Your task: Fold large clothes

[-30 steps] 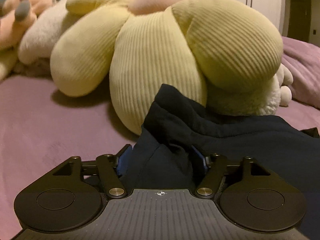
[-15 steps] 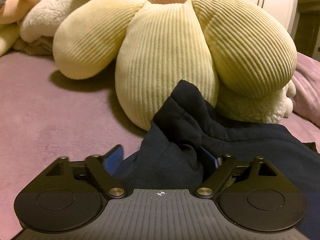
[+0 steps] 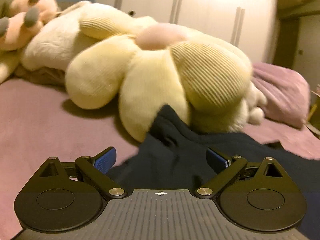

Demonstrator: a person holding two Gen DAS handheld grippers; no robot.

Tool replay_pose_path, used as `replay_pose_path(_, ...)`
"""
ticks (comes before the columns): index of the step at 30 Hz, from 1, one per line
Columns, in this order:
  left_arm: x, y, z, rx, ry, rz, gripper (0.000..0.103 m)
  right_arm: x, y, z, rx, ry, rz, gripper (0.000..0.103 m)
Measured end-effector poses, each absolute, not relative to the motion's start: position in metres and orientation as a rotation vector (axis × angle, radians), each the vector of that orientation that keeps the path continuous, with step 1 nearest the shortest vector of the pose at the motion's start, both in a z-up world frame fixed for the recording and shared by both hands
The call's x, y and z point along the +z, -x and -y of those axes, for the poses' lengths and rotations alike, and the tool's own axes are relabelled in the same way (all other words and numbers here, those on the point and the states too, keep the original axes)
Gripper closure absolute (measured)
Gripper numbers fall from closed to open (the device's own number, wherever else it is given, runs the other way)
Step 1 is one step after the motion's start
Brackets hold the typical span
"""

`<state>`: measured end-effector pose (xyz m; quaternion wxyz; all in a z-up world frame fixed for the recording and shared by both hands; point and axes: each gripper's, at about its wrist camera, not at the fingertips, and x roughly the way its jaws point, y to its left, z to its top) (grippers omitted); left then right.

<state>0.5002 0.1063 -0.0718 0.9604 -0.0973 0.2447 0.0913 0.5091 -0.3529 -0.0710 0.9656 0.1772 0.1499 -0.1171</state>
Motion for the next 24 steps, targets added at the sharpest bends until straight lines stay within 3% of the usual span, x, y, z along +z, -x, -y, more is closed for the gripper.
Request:
replay_pose_path(1,-0.078,-0.504,-0.105,0.186,0.194,-0.533,0.004,-0.070,-0.501,0.349,-0.206,-0.335,-0.287,0.046)
replay_pose_path(3,-0.091,-0.515,-0.101,0.231,0.185,-0.599,0.004,-0.075,-0.496,0.342,-0.173,-0.288,-0.307,0.059)
replay_pose_path(5,-0.095,-0.517,-0.098,0.243,0.181,-0.603,0.002,-0.086,-0.505,0.338,-0.153,-0.275,-0.382,0.077)
replay_pose_path(8,-0.102,-0.522,-0.099,0.248,0.178,-0.591,0.001,-0.099,-0.521,0.338,-0.166,-0.275,-0.458,0.079)
replay_pose_path(16,-0.082,-0.485,-0.117,0.189,0.174,-0.656,0.001,-0.109,-0.526,0.362,-0.138,-0.400,-0.536,0.076)
replay_pose_path(20,-0.078,-0.409,-0.143,0.149,0.219,-0.672,0.001,-0.101,-0.457,0.399,-0.065,-0.529,-0.553,0.056)
replay_pose_path(24,-0.081,-0.360,-0.157,0.078,0.315,-0.732,0.002,-0.124,-0.363,0.441,-0.024,-0.753,-0.603,0.047)
